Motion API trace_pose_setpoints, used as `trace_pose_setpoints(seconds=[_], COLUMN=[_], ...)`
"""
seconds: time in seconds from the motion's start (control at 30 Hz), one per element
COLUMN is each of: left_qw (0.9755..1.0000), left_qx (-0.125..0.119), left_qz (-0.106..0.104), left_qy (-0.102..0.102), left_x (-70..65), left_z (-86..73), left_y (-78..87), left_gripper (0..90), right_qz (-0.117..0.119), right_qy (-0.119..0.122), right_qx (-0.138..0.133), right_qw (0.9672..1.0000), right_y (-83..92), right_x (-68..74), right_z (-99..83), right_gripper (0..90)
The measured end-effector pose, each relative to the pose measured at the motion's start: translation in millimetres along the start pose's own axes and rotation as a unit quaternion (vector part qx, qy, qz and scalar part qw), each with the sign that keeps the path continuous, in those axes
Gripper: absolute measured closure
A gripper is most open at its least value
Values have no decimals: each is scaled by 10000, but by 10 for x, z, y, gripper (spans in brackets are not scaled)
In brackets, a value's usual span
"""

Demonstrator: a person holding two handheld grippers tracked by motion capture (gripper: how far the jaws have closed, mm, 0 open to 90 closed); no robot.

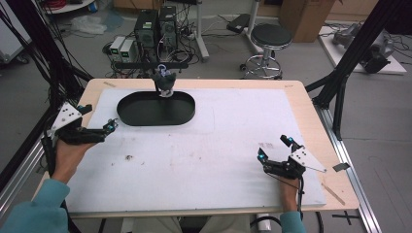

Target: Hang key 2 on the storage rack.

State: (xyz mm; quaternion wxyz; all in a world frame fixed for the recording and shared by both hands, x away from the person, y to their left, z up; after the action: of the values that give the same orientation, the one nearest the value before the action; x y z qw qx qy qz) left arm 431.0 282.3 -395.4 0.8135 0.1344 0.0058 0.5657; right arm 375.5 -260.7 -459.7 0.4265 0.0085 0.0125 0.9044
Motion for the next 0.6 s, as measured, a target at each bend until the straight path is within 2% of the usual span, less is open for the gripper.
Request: trace_pose_setpoints(seconds=[0.13,0.2,0.23,0.27,0.43,0.6], left_qw=[9996,9993,9990,9988,9971,9952], left_qx=[278,361,432,475,731,970], left_qz=[102,13,73,139,84,69], left_qy=[-46,-10,-60,-28,175,85], left_x=[115,145,173,201,284,335], left_z=[-50,-77,-94,-103,-167,-202], left_y=[-116,-168,-188,-207,-293,-392], left_gripper=[17,17,17,17,17,17], right_qz=[2,0,1,4,-1,2], right_qy=[-17,0,7,16,6,11], right_qx=[4,0,-2,-1,1,2], right_qw=[10000,10000,10000,10000,10000,10000], right_y=[1,0,-1,-1,0,0], right_x=[0,-1,0,0,-1,0], right_z=[-1,0,1,1,0,0], right_gripper=[7,7,7,6,6,7])
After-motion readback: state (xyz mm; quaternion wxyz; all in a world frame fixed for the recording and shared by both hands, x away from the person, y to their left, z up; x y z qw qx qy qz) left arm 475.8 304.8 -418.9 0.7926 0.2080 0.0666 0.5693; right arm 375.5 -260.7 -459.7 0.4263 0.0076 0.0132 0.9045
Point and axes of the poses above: each handheld gripper's, and its own axes: y roughly backward along the jaws, z roughly out of its top, x roughly to its left, the point moved 9 cm from there along -y, roughly forward along the jaws, and after that the axes turned 9 degrees about z, right-handed, at the moved point
